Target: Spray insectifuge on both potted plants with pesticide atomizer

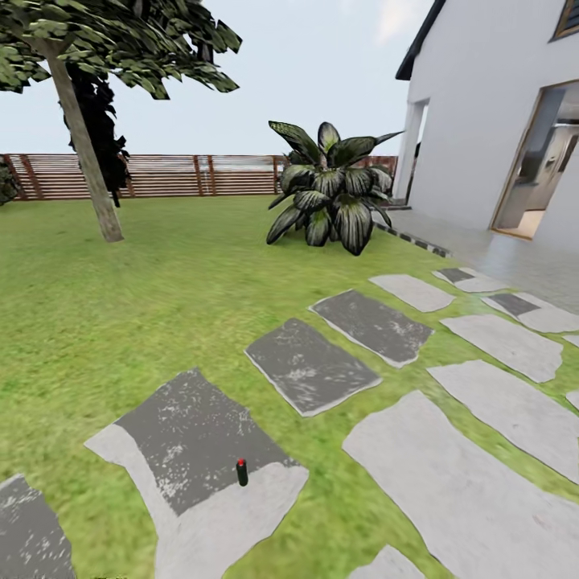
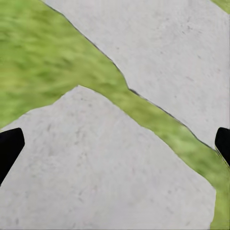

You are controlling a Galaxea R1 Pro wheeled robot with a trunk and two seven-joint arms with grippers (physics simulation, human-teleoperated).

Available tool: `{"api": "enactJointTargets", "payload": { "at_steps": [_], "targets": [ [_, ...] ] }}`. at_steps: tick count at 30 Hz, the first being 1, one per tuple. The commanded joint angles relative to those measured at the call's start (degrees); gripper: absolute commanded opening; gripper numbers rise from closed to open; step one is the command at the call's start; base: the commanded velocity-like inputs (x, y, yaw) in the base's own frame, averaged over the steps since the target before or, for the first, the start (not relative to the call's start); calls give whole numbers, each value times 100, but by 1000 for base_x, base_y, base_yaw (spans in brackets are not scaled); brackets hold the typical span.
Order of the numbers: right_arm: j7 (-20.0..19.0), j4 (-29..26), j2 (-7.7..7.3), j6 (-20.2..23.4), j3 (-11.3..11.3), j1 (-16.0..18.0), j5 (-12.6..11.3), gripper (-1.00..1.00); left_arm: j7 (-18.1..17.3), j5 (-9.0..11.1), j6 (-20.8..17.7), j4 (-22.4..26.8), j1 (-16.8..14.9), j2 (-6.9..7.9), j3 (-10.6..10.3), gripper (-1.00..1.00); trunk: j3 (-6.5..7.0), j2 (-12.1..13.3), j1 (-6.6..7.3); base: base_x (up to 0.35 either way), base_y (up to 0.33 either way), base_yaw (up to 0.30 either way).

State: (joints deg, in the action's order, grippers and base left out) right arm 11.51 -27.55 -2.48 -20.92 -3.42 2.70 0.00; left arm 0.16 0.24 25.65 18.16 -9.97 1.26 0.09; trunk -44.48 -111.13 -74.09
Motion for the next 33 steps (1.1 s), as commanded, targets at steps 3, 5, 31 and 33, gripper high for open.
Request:
{"api": "enactJointTargets", "payload": {
  "at_steps": [3, 5, 31, 33],
  "targets": [
    [7, 4, -1, -17, -1, 2, 0, 100, 2, 2, 19, -5, -4, 1, 0, 100, -5, -2, -1, 161, -242, 160],
    [4, 6, -4, -17, -1, 2, 0, 100, 2, 2, 19, -5, -4, 2, 0, 100, -5, -2, -1, 140, -252, 61],
    [8, -1, 1, -17, 0, 2, 0, 100, 5, 4, 19, -5, -4, 6, 0, 100, -5, -2, -1, 110, -263, 4],
    [8, -3, 1, -17, -1, 2, 0, 100, 8, 3, 19, -5, -4, 6, 0, 100, -5, -2, -1, 108, -264, 2]
  ]
}}
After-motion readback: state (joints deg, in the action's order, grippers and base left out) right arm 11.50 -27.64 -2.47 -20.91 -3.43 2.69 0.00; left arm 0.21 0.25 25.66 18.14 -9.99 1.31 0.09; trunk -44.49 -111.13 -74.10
